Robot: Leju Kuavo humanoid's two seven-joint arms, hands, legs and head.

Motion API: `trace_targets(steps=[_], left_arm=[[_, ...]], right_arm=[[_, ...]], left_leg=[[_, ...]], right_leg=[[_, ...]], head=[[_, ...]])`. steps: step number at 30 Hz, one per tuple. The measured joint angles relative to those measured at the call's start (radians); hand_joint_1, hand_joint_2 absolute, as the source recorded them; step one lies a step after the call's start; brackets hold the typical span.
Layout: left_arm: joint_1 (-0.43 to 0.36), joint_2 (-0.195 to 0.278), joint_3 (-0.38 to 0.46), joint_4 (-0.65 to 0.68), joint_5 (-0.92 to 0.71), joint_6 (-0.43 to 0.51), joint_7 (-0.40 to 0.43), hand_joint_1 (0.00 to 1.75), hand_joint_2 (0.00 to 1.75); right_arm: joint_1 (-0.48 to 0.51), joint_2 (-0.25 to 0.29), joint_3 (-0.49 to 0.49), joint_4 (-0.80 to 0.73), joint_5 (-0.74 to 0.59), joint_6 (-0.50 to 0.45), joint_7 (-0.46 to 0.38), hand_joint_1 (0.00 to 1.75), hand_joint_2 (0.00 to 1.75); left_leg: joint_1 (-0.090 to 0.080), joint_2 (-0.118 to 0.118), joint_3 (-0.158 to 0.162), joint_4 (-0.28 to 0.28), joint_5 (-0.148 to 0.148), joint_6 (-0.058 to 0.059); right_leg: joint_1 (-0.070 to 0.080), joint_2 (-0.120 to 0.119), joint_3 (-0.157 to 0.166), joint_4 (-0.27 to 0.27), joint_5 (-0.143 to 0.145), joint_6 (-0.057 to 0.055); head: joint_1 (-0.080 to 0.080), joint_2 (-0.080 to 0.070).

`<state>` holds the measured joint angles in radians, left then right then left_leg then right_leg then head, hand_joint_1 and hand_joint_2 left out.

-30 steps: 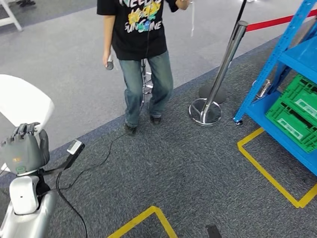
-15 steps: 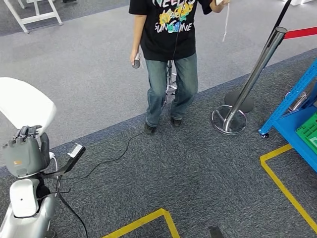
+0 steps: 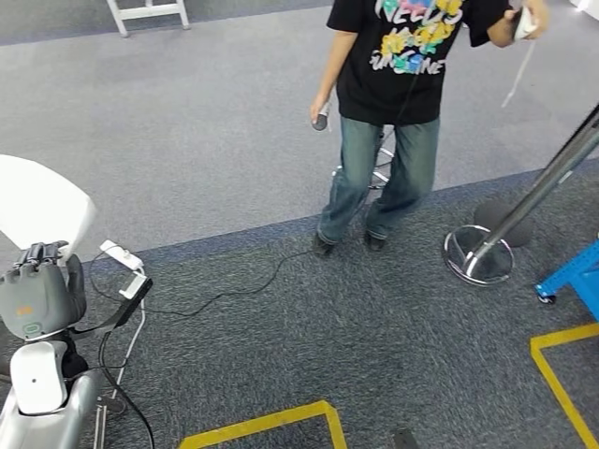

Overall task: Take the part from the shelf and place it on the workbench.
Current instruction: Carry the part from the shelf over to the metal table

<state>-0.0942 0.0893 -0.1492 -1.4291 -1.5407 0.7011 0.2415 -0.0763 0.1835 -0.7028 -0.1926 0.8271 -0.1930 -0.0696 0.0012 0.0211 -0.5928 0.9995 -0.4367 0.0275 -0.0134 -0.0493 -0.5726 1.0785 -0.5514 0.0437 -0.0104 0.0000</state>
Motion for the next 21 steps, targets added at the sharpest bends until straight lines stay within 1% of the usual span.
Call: trace_targets(steps=[1,2,3,4,5,6,7,8,9,10,11,13,15,17,18,19,20,21], left_arm=[[-0.001,0.000,-0.001,0.001,0.000,0.000,0.003,1.75,1.75],[-0.001,-0.001,-0.002,0.003,0.000,0.000,0.007,1.75,1.75],[0.001,-0.003,-0.004,0.005,0.000,0.000,0.011,1.75,1.75],[0.002,-0.005,-0.006,0.008,0.000,0.000,0.014,1.75,1.75],[0.004,-0.008,-0.008,0.011,0.000,0.000,0.014,1.75,1.75],[0.005,-0.012,-0.009,0.014,0.000,-0.001,0.014,1.75,1.75],[0.006,-0.017,-0.010,0.017,0.000,-0.001,0.012,1.75,1.75],[0.006,-0.022,-0.010,0.019,0.000,-0.001,0.010,1.75,1.75],[0.006,-0.026,-0.010,0.022,0.000,-0.001,0.008,1.75,1.75],[0.007,-0.030,-0.010,0.024,0.000,-0.001,0.003,1.75,1.75],[0.009,-0.033,-0.009,0.026,0.000,-0.001,-0.003,1.75,1.75],[0.015,-0.038,-0.006,0.030,0.000,-0.001,-0.017,1.75,1.75],[0.017,-0.041,-0.004,0.031,0.000,-0.001,-0.022,1.75,1.75],[0.017,-0.041,-0.004,0.031,0.000,-0.001,-0.023,1.75,1.75],[0.018,-0.041,-0.003,0.031,0.000,-0.001,-0.024,1.75,1.75],[0.019,-0.042,-0.002,0.031,0.000,0.000,-0.027,1.75,1.75],[0.021,-0.043,-0.001,0.032,0.000,0.000,-0.032,1.75,1.75],[0.022,-0.046,0.003,0.032,0.000,0.000,-0.040,1.75,1.75]], right_arm=[[0.001,0.000,0.000,0.000,0.000,0.000,0.000,0.00,0.00],[0.002,0.000,0.000,0.000,0.000,0.000,0.001,0.00,0.00],[0.005,0.000,-0.001,0.000,0.001,0.000,0.001,0.00,0.00],[0.007,0.000,-0.001,0.000,0.001,0.000,0.002,0.00,0.00],[0.008,0.000,-0.001,0.000,0.001,0.000,0.002,0.00,0.00],[0.008,0.000,-0.001,0.000,0.001,0.000,0.002,0.00,0.00],[0.008,0.000,-0.001,0.000,0.002,-0.001,0.002,0.00,0.00],[0.007,-0.001,-0.001,0.000,0.002,-0.001,0.002,0.00,0.00],[0.007,-0.001,-0.002,0.000,0.002,-0.001,0.002,0.00,0.00],[0.007,-0.002,-0.002,0.000,0.003,-0.001,0.002,0.00,0.00],[0.007,-0.002,-0.003,0.000,0.003,-0.002,0.003,0.00,0.00],[0.007,-0.002,-0.005,0.000,0.003,-0.002,0.004,0.00,0.00],[0.007,-0.002,-0.006,0.000,0.003,-0.002,0.004,0.00,0.00],[0.007,-0.002,-0.006,0.000,0.003,-0.001,0.004,0.00,0.00],[0.007,-0.002,-0.006,0.000,0.003,-0.001,0.004,0.00,0.00],[0.006,-0.002,-0.007,0.000,0.003,-0.001,0.004,0.00,0.00],[0.006,-0.002,-0.007,0.000,0.003,-0.001,0.003,0.00,0.00],[0.006,-0.002,-0.008,0.000,0.003,0.000,0.003,0.00,0.00]], left_leg=[[0.000,-0.010,0.001,0.000,-0.001,0.004],[0.000,-0.022,0.001,0.000,-0.002,0.008],[-0.001,-0.035,0.001,0.000,-0.003,0.010],[-0.001,-0.049,0.002,0.000,-0.004,0.011],[-0.001,-0.064,0.005,0.001,-0.005,0.010],[-0.001,-0.079,0.008,0.001,-0.006,0.008],[0.000,-0.092,0.010,0.001,-0.008,0.006],[-0.001,-0.105,0.011,0.004,-0.011,0.001],[0.000,-0.116,0.009,0.005,-0.012,-0.004],[0.001,-0.126,0.005,0.007,-0.012,-0.009],[0.002,-0.137,0.001,0.007,-0.011,-0.016],[0.007,-0.155,-0.002,0.006,-0.010,-0.027],[0.007,-0.161,-0.003,0.007,-0.011,-0.031],[0.007,-0.161,-0.003,0.007,-0.012,-0.031],[0.007,-0.159,-0.003,0.007,-0.012,-0.031],[0.007,-0.148,-0.003,0.010,-0.015,-0.032],[0.005,-0.131,-0.005,0.017,-0.020,-0.034],[0.004,-0.104,-0.016,0.043,-0.036,-0.038]], right_leg=[[-0.001,0.027,-0.034,0.068,-0.031,0.002],[-0.001,0.041,-0.073,0.142,-0.061,0.003],[0.000,0.045,-0.107,0.200,-0.077,0.004],[0.000,0.046,-0.127,0.226,-0.075,0.005],[0.000,0.048,-0.126,0.208,-0.049,0.004],[-0.001,0.054,-0.107,0.154,-0.008,0.001],[-0.002,0.073,-0.078,0.081,0.034,-0.002],[-0.005,0.098,-0.047,0.011,0.064,-0.006],[-0.007,0.118,-0.023,-0.037,0.079,-0.008],[-0.008,0.132,-0.010,-0.062,0.081,-0.010],[-0.007,0.130,-0.004,-0.068,0.076,-0.012],[-0.006,0.114,0.001,-0.073,0.076,-0.018],[-0.009,0.106,0.004,-0.077,0.077,-0.021],[-0.009,0.105,0.005,-0.077,0.077,-0.022],[-0.010,0.104,0.005,-0.078,0.078,-0.022],[-0.010,0.101,0.007,-0.079,0.078,-0.024],[-0.010,0.097,0.008,-0.081,0.078,-0.026],[-0.010,0.090,0.011,-0.082,0.077,-0.030]], head=[[0.003,0.000],[0.004,0.000],[0.004,0.000],[0.004,0.000],[0.005,0.000],[0.005,0.000],[0.005,0.000],[0.004,0.000],[0.004,0.000],[0.004,0.000],[0.004,0.000],[0.003,0.000],[0.003,0.000],[0.003,0.000],[0.003,0.000],[0.003,0.000],[0.003,0.000],[0.000,0.000]])
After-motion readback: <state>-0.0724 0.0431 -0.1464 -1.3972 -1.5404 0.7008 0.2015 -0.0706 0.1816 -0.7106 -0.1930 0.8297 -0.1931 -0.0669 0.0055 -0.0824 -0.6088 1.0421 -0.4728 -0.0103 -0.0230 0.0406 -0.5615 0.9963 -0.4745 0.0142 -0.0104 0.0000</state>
